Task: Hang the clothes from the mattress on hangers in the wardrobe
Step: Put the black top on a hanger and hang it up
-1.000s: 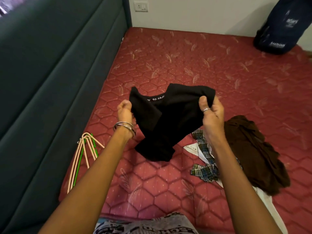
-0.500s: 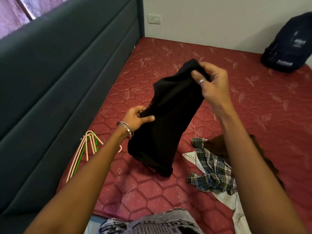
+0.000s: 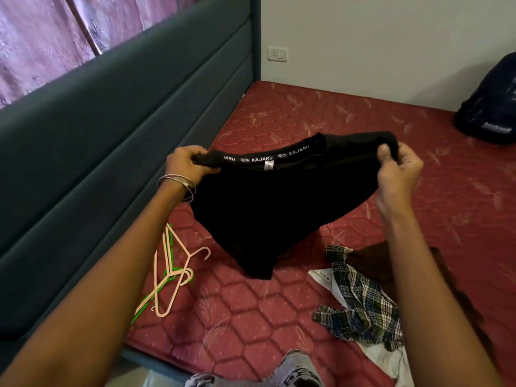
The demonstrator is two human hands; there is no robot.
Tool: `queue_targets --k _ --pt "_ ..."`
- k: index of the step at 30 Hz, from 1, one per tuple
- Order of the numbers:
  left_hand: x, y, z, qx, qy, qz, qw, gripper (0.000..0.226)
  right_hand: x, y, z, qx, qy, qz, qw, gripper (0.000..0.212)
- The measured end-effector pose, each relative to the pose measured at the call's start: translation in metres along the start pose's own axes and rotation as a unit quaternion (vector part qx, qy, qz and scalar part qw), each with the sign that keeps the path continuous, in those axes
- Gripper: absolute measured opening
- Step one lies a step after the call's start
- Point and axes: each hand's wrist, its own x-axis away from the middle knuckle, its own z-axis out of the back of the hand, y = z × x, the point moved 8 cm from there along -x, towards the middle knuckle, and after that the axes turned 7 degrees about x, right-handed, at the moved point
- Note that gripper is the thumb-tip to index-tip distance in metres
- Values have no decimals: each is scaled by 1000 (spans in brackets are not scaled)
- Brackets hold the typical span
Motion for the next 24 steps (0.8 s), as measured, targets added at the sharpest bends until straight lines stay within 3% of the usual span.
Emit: queue_targets --k 2,4,5,7,10,13,14,16,19,21,23,24 --pt "7 -5 2 147 35 25 988 28 1 15 -10 0 -92 -47 995 12" --pt "9 -7 1 149 70 40 986 30 0 24 -19 23 -174 -68 982 23" --pt "9 -4 2 131 93 38 986 26 -4 22 -18 40 -179 -52 982 29" --pt "8 16 13 73 165 -3 984 18 -18 4 -6 43 -116 8 992 37" --pt "17 78 35 46 260 -142 954 23 -26 -37 14 -24 -9 90 996 39" --pt "40 107 38 70 303 -229 922 32 -13 -51 18 -41 3 128 991 46" --pt "48 102 30 64 282 -231 929 33 -4 -43 15 -24 -22 116 993 50" --pt "58 66 -1 14 163 -173 971 31 17 -8 3 45 -135 59 988 54" --pt "88 -15 -37 -43 -1 -7 999 17 61 60 -6 121 -347 -68 928 44" --pt "117 -52 -46 33 -90 103 990 6 95 90 1 98 -459 -188 863 32" --pt "146 -76 -53 79 -196 173 962 16 123 104 9 38 -535 -282 796 28" --pt "156 -84 -51 74 -223 188 954 29 128 107 10 8 -544 -310 780 28"
